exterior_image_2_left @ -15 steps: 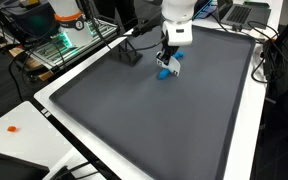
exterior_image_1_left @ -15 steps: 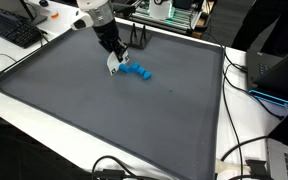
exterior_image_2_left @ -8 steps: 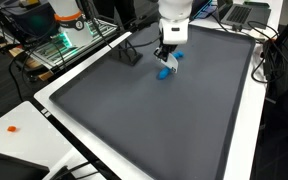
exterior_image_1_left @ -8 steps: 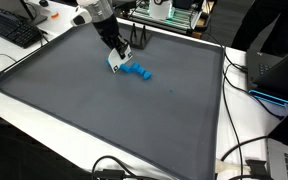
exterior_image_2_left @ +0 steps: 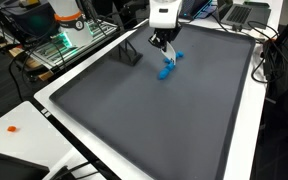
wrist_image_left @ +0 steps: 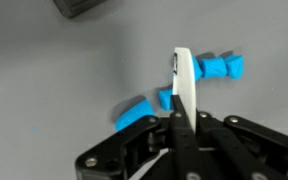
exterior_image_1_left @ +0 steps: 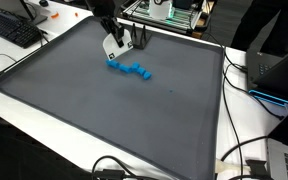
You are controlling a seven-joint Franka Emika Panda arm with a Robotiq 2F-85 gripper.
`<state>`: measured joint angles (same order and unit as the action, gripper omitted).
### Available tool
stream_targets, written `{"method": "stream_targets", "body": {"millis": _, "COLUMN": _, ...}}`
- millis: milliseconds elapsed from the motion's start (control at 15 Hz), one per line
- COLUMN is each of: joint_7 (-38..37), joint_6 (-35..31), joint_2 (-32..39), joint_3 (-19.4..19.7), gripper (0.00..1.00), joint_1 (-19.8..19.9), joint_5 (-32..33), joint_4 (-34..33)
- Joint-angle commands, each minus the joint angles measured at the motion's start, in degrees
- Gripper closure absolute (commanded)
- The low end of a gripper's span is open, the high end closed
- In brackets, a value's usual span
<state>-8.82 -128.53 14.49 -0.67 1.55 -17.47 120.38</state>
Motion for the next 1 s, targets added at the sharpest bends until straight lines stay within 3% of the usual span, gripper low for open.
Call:
{"method": "stream_targets", "body": {"millis": 0, "joint_7": -7.74, "joint_6": 0.94, "joint_2": -6.13, "joint_3": 0.98, "gripper": 0.99, "joint_1": -0.47, "joint_5": -1.62, "joint_4": 5.86}}
{"method": "stream_targets", "body": {"millis": 600, "joint_7": -14.97, "joint_6": -0.16, "joint_2": -15.32, "joint_3": 1.34, "gripper": 0.99, "joint_1": -0.02, "joint_5": -9.80, "joint_4": 17.17}}
{"method": "stream_targets", "body": {"millis": 933, "joint_7": -20.81, "joint_6": -0.94, "joint_2": -18.87, "joint_3": 1.79, "gripper": 0.99, "joint_1": 0.03, "joint_5": -10.44, "joint_4": 22.95}}
